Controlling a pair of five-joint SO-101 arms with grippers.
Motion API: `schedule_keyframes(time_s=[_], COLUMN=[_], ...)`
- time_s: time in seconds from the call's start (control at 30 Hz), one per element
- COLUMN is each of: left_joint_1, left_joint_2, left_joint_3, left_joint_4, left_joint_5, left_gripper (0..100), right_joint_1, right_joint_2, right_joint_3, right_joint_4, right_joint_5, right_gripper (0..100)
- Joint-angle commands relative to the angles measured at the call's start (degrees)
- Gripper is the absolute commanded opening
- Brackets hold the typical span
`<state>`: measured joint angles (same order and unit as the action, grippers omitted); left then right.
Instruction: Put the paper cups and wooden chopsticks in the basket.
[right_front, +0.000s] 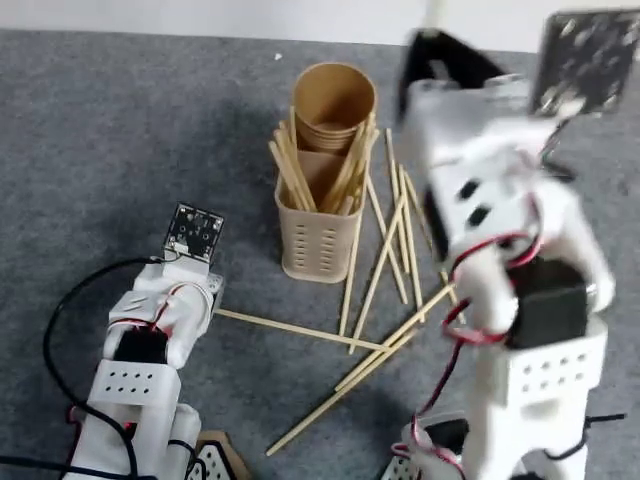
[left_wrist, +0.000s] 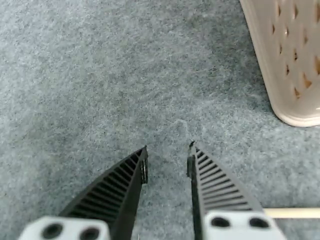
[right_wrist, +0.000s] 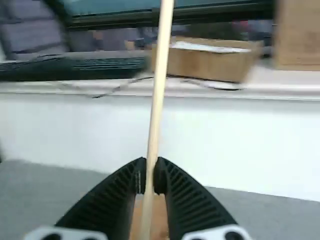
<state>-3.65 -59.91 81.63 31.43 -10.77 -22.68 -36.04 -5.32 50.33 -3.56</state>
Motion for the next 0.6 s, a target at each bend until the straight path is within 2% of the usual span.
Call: schedule_keyframes(time_s=[0.0, 0.13, 0.27, 0.37, 0.43, 0.5, 0.57], left_joint_1=[0.66, 0.66, 0.66, 0.66, 0.66, 0.66, 0.66], left_joint_2=[-0.48, -0.48, -0.48, -0.48, -0.48, -0.48, -0.48], left_joint_3=[-0.31, -0.31, -0.31, -0.31, -0.31, -0.31, -0.31], left_joint_4=[-0.79, -0.79, -0.79, -0.79, -0.79, -0.79, -0.79], left_joint_5=[-0.62, -0.62, -0.62, -0.62, -0.62, -0.62, -0.62], left_gripper=[15, 15, 15, 15, 15, 15, 15], right_joint_1=[-4.35, -4.62, -6.11, -6.29, -6.2, -5.93, -4.88], right_joint_2=[-4.53, -9.27, -13.67, -16.75, -18.68, -20.18, -21.85], right_joint_3=[14.11, 33.19, 46.9, 47.34, 47.34, 47.08, 45.05], right_joint_4=[-9.89, -23.6, -27.03, -26.77, -26.24, -23.34, -20.7], right_joint_5=[-0.79, -0.97, 0.44, 6.68, 7.91, 7.91, 8.0], right_gripper=[0.5, 0.5, 2.2, 18.3, 29.5, 31.7, 27.6])
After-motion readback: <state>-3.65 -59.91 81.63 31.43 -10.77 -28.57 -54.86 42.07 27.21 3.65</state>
